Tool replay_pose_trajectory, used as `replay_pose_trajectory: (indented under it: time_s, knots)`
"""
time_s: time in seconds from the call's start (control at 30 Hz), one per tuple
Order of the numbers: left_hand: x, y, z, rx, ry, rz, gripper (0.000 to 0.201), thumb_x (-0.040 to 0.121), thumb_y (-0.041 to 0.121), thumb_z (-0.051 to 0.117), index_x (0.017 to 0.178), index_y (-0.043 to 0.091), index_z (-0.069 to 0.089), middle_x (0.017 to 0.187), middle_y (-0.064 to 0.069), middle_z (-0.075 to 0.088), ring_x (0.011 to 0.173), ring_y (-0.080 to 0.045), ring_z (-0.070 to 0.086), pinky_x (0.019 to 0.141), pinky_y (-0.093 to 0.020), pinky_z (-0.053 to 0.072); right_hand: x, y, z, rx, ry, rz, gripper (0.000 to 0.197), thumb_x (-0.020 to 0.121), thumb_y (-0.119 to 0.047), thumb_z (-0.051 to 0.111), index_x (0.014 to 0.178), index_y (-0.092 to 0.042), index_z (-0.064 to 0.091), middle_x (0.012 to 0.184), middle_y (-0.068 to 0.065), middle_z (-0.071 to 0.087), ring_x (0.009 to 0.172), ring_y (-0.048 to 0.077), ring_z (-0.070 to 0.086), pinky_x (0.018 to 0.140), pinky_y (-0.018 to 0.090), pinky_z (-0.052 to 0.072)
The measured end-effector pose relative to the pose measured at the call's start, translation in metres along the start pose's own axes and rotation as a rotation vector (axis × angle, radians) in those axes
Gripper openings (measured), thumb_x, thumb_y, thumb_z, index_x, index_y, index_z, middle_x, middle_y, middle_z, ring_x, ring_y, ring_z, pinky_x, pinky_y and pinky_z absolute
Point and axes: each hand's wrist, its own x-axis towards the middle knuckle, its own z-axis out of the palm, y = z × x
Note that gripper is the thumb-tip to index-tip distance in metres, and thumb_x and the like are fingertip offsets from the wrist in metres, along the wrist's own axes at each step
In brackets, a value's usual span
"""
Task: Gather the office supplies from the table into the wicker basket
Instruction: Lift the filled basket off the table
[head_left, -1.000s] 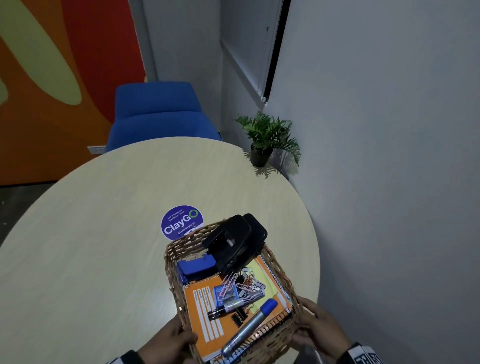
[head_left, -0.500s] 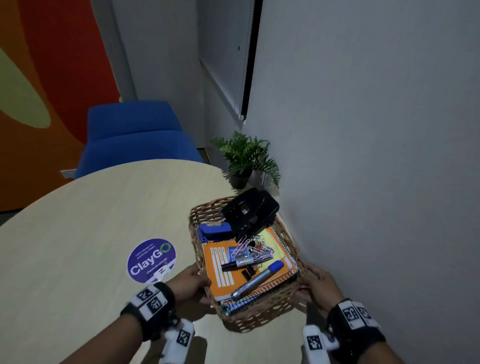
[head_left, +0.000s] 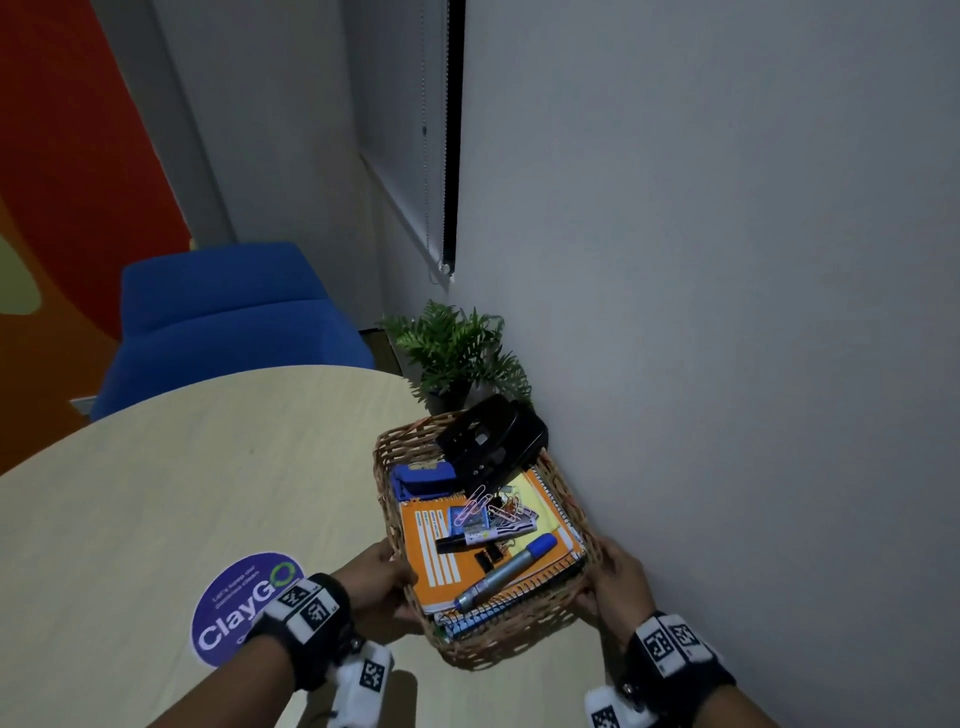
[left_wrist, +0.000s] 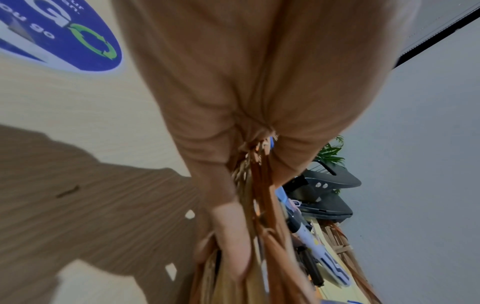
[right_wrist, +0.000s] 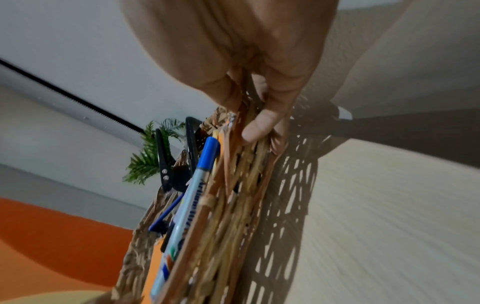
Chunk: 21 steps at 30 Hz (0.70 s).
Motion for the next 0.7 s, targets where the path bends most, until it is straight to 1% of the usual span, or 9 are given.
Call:
replay_pose_trajectory:
  time_s: [0.07,0.1,0.2,0.27,0.33,0.4,0.47,0.6,0.7]
  knots:
    - [0.003,0.000,-0.001,-0.002,-0.007,-0.007,0.023,0.092,-0.008,0.044,0.100,0.011,0.055,0.066,0.013,0.075,0.065,-0.002,0.071,0.056,-0.013,0.054,0.006,0.009,0.002,0.023,0.038,0.005,0.023,0.094,0.002,0.047,0.105,-0.011,0.064,0.095,0.011,0.072,0.075,0.016,0.073,0.053,0.025,0.056]
    - [0.004,0.000,-0.001,-0.007,-0.009,-0.013,0.022,0.092,-0.007,0.044,0.103,0.009,0.055,0.069,0.011,0.076,0.067,-0.004,0.072,0.057,-0.014,0.054,0.009,0.016,0.003,0.036,0.052,0.027,0.023,0.094,0.001,0.046,0.107,-0.008,0.063,0.096,0.013,0.072,0.077,0.019,0.073,0.056,0.028,0.058]
    - [0.009,-0.003,-0.004,-0.034,-0.018,-0.004,0.029,0.092,-0.005,0.046,0.120,0.002,0.049,0.084,0.002,0.076,0.074,-0.011,0.073,0.063,-0.020,0.057,0.012,0.039,0.007,0.119,0.102,0.125,0.022,0.087,-0.009,0.056,0.108,-0.009,0.064,0.101,0.016,0.073,0.090,0.030,0.071,0.081,0.045,0.059]
    - [0.013,-0.006,-0.004,-0.070,-0.005,-0.008,0.043,0.091,-0.002,0.051,0.132,0.003,0.038,0.100,-0.009,0.071,0.076,-0.016,0.072,0.064,-0.027,0.057,0.009,0.048,0.013,0.133,0.101,0.185,0.029,0.081,-0.022,0.063,0.109,-0.015,0.060,0.107,0.012,0.071,0.096,0.029,0.069,0.088,0.049,0.056]
    - [0.013,-0.009,0.000,-0.055,0.049,0.018,0.061,0.089,0.001,0.055,0.139,0.013,0.021,0.119,-0.016,0.062,0.088,-0.024,0.067,0.072,-0.035,0.056,0.004,0.049,0.022,0.211,0.105,0.242,0.026,0.089,-0.018,0.059,0.115,-0.018,0.052,0.111,0.011,0.064,0.105,0.031,0.063,0.087,0.048,0.056]
    - [0.008,-0.011,0.006,-0.026,0.144,0.044,0.079,0.088,0.004,0.058,0.143,0.021,0.004,0.132,-0.015,0.054,0.107,-0.030,0.061,0.084,-0.040,0.053,0.003,0.046,0.028,0.278,0.117,0.271,0.030,0.092,-0.014,0.056,0.119,-0.024,0.047,0.115,0.012,0.062,0.107,0.035,0.062,0.085,0.054,0.055]
    - [0.005,-0.013,0.013,-0.024,0.168,0.049,0.084,0.088,0.005,0.059,0.144,0.025,-0.001,0.134,-0.014,0.052,0.113,-0.033,0.059,0.087,-0.043,0.053,0.001,0.040,0.033,0.307,0.136,0.277,0.030,0.093,-0.014,0.055,0.120,-0.025,0.047,0.115,0.013,0.063,0.105,0.037,0.063,0.082,0.057,0.056]
    - [0.002,-0.014,0.020,0.000,0.208,0.070,0.075,0.087,0.003,0.058,0.138,0.033,0.011,0.126,-0.012,0.058,0.106,-0.033,0.063,0.085,-0.050,0.056,-0.004,0.034,0.034,0.310,0.149,0.278,0.033,0.096,-0.021,0.050,0.128,-0.023,0.044,0.122,0.014,0.060,0.107,0.037,0.062,0.081,0.056,0.056]
    - [-0.002,-0.013,0.024,-0.031,0.206,0.090,0.062,0.092,0.002,0.050,0.134,0.033,0.017,0.113,-0.008,0.062,0.091,-0.031,0.066,0.069,-0.044,0.059,-0.007,0.031,0.033,0.304,0.141,0.263,0.039,0.095,-0.023,0.051,0.133,-0.025,0.043,0.129,0.014,0.056,0.113,0.037,0.058,0.082,0.055,0.056]
